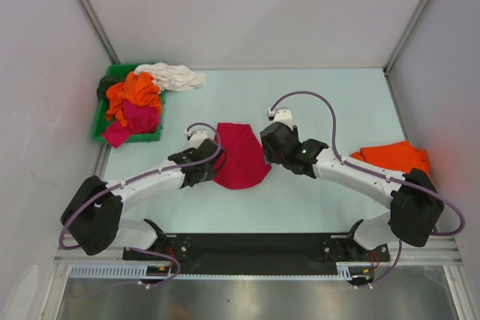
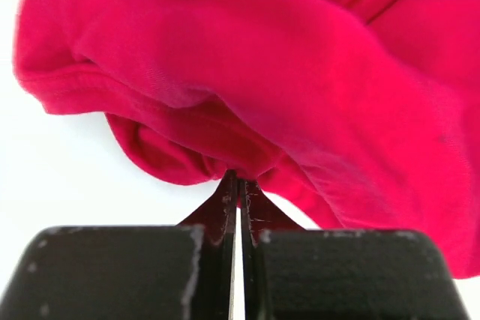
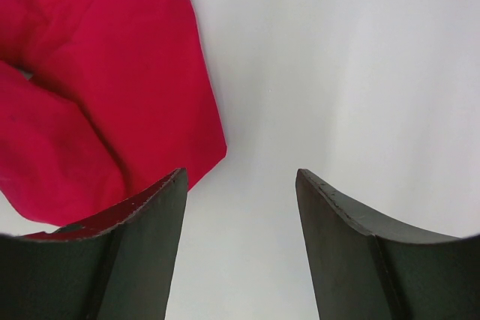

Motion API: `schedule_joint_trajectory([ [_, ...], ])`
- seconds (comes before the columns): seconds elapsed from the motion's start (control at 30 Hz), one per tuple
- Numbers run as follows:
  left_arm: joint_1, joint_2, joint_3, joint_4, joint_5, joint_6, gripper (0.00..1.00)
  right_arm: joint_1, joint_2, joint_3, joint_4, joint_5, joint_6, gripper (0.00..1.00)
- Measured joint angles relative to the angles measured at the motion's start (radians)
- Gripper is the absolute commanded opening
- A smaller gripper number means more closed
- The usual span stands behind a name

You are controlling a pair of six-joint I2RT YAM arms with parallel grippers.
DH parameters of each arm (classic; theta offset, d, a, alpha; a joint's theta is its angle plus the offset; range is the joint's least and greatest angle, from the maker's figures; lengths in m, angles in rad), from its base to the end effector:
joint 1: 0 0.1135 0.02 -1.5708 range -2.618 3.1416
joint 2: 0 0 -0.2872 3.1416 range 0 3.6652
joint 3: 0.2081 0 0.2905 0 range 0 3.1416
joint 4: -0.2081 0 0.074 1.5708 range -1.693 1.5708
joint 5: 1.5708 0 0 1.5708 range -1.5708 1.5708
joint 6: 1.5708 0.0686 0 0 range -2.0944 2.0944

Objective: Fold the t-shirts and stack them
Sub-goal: Flatten out the tshirt

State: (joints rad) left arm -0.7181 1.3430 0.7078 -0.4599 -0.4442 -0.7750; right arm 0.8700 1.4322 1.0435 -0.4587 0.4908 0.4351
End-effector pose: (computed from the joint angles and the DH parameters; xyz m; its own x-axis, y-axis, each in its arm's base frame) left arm 0.2316 -0.1632 0.1521 -0.7903 -0.1485 -0.5945 -0.1498 0.9876 -0.0475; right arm 0.2537 0.2506 0.2449 -0.6376 -0.1793 -0.7492 -0.2251 0.9735 -0.0414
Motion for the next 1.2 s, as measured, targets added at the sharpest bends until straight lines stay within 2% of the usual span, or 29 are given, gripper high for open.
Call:
schedule_joint_trajectory([
  [0.13,0.0,-0.059,0.077,-0.082,-0.046,0.021,0.0,-0.011,0.0,0.0,0.002,-0.005,0.001,0.65],
  [0.3,0.015,-0.187,0.303,-0.18,-0.132,0.1,0.0,-0.033,0.006,0.0,0.034,-0.033,0.006,0.65],
  [0.43,0.074,-0.245,0.444,-0.208,-0.177,0.159,0.0,-0.033,0.048,0.002,0.06,-0.061,0.01,0.65],
  [0.67,0.152,-0.254,0.457,-0.281,-0.203,0.211,0.0,-0.022,0.122,0.01,0.109,-0.132,0.019,0.66],
  [0.9,0.193,-0.251,0.463,-0.315,-0.204,0.237,0.0,-0.001,0.13,0.026,0.145,-0.161,0.033,0.66],
  [1.2,0.235,-0.238,0.607,-0.313,-0.218,0.267,0.0,0.004,0.127,0.027,0.143,-0.167,0.035,0.66],
])
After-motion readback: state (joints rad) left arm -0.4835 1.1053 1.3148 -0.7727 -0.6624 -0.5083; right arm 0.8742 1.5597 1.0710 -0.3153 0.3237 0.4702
